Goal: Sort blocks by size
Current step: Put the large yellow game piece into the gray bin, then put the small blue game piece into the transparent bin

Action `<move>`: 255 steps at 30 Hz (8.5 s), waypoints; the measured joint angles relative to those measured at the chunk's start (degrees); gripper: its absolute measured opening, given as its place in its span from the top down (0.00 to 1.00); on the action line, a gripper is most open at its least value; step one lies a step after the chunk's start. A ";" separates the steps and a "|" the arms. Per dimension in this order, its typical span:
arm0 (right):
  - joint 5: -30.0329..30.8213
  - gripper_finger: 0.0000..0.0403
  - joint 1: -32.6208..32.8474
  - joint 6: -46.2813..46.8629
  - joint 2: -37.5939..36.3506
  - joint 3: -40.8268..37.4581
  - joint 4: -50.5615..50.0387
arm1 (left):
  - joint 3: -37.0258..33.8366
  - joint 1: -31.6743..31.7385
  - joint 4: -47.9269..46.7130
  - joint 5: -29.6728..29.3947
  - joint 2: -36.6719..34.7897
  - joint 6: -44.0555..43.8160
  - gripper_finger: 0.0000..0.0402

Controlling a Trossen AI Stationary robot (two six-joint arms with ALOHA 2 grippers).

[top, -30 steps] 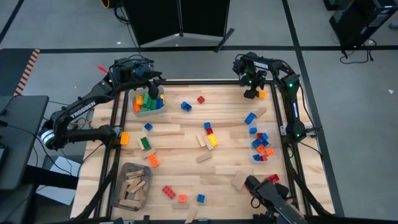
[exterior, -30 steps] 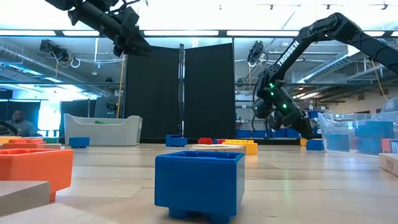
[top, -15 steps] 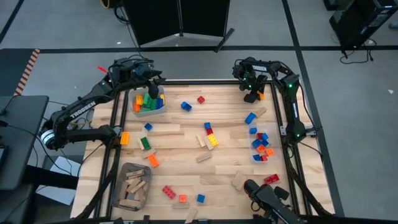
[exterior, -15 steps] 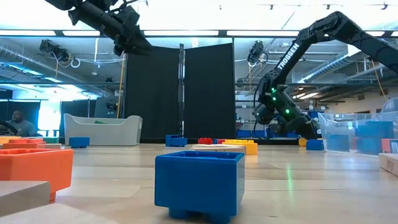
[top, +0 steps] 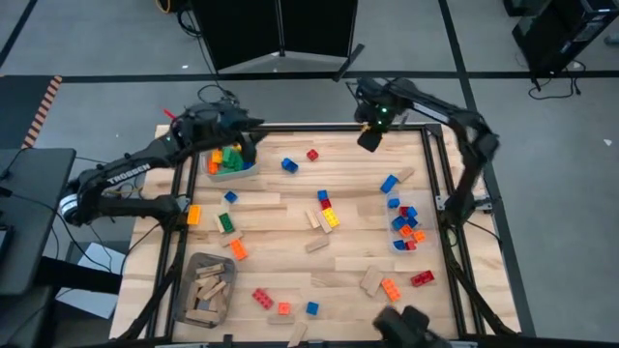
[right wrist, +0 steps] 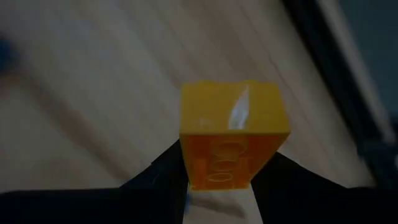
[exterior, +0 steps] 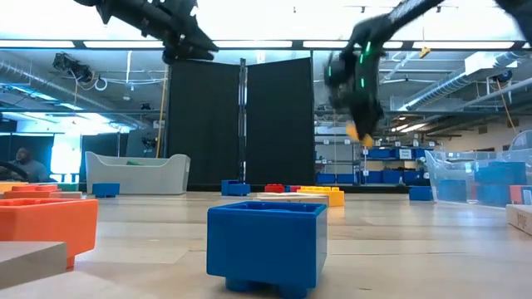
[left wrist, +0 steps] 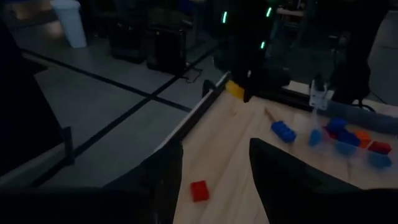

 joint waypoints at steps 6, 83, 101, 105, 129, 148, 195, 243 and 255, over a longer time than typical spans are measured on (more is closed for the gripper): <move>-4.89 0.63 8.79 -0.13 -14.24 0.02 7.14 | 0.02 -12.48 7.12 -13.83 1.39 -3.25 0.52; 6.75 0.63 41.54 11.63 -27.00 -13.86 35.60 | 5.66 -27.87 42.96 -7.17 28.95 -5.32 0.31; 2.29 0.63 41.29 10.68 -26.96 -13.64 37.44 | 5.55 -27.98 44.46 -6.48 29.12 -3.83 0.31; 1.98 0.63 41.34 10.65 -26.96 -13.71 35.87 | 5.55 -27.92 46.09 -6.79 29.06 -3.70 0.31; -2.39 0.63 41.32 10.08 -26.91 -13.77 39.87 | 5.57 -27.95 45.13 -4.64 28.99 -4.62 0.31; 0.50 0.63 41.48 10.51 -26.91 -13.77 39.84 | 5.57 -27.87 45.99 -4.94 28.99 -7.46 0.31; -0.45 0.48 39.59 16.59 -27.00 -13.75 35.17 | 5.62 -25.94 52.77 -2.76 32.75 -7.39 0.64; 6.72 0.48 33.41 18.71 -27.03 -13.77 22.34 | 2.03 11.60 -29.49 -13.30 23.99 -29.79 0.54; 9.19 0.49 31.40 18.72 -27.00 -13.77 22.34 | 2.44 14.40 -30.66 -14.97 23.99 -26.80 0.53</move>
